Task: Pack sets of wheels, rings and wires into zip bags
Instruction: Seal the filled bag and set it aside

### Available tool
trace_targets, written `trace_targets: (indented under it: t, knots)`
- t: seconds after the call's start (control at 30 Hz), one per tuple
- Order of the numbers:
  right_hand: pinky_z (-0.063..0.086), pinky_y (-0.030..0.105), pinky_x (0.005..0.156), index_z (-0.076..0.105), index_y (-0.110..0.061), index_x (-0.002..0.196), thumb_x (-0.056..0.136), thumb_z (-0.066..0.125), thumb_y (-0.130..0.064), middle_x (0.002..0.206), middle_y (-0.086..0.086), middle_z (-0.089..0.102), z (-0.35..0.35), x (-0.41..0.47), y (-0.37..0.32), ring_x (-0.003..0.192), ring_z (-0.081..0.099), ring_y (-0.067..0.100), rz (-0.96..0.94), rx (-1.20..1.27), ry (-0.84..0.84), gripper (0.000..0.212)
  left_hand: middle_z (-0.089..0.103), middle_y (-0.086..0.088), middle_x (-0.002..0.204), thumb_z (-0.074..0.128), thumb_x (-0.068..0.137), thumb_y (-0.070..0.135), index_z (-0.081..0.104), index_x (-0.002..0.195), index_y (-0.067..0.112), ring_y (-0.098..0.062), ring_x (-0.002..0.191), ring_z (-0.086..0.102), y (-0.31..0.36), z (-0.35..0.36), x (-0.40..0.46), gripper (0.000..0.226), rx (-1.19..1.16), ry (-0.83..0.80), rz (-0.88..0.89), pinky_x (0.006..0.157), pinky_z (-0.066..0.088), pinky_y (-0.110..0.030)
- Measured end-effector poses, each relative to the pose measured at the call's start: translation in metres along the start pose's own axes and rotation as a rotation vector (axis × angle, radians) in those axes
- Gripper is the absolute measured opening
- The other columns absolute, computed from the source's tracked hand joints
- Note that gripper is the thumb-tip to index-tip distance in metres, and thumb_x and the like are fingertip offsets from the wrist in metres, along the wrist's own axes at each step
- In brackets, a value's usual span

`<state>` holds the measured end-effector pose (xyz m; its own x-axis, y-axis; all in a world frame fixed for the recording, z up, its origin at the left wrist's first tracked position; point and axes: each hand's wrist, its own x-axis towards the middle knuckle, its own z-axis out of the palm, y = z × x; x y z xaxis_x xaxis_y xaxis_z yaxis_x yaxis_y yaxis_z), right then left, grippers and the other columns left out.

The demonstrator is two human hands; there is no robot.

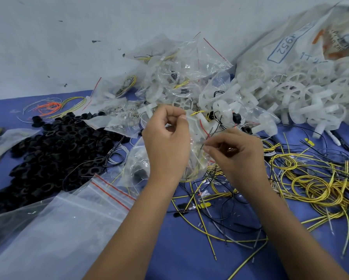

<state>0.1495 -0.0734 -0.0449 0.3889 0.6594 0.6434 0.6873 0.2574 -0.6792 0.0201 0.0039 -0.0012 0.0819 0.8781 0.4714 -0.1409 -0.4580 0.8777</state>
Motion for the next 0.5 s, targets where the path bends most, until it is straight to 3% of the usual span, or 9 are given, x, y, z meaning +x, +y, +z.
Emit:
trace_targets:
  t: [0.17, 0.3, 0.43, 0.5]
  knots:
    - [0.046, 0.021, 0.062, 0.08, -0.015, 0.086, 0.078, 0.083, 0.001, 0.084, -0.008, 0.069, 0.004, -0.004, 0.003, 0.064, 0.058, 0.019, -0.013, -0.115, -0.161, 0.018, 0.064, -0.007, 0.076, 0.061, 0.092, 0.005, 0.066, 0.085, 0.019, -0.034, 0.07, 0.065, 0.0, 0.004, -0.005, 0.017, 0.021, -0.028, 0.006, 0.062, 0.056, -0.055]
    - [0.044, 0.014, 0.062, 0.07, -0.019, 0.081, 0.078, 0.085, -0.01, 0.071, -0.011, 0.063, 0.007, -0.007, 0.004, 0.067, 0.059, 0.011, 0.077, -0.156, -0.017, 0.019, 0.064, -0.008, 0.076, 0.061, 0.092, 0.002, 0.067, 0.087, 0.013, -0.031, 0.07, 0.063, -0.002, 0.008, -0.009, 0.013, 0.025, -0.044, 0.014, 0.064, 0.055, -0.045]
    - [0.05, 0.016, 0.061, 0.064, -0.022, 0.089, 0.074, 0.088, -0.035, 0.071, -0.008, 0.066, 0.013, -0.008, 0.007, 0.067, 0.063, 0.004, 0.363, -0.149, 0.073, 0.031, 0.065, -0.006, 0.075, 0.062, 0.091, 0.002, 0.067, 0.086, 0.013, -0.028, 0.068, 0.063, -0.002, 0.01, -0.012, 0.013, 0.02, -0.052, 0.029, 0.063, 0.053, -0.034]
    - [0.055, 0.021, 0.063, 0.068, -0.02, 0.096, 0.073, 0.09, -0.034, 0.074, -0.005, 0.071, 0.013, -0.007, 0.008, 0.068, 0.068, 0.004, 0.488, -0.01, 0.088, 0.035, 0.065, -0.006, 0.074, 0.062, 0.091, 0.003, 0.067, 0.086, 0.013, -0.027, 0.067, 0.062, -0.002, 0.011, -0.014, 0.013, 0.019, -0.06, 0.035, 0.062, 0.052, -0.032]
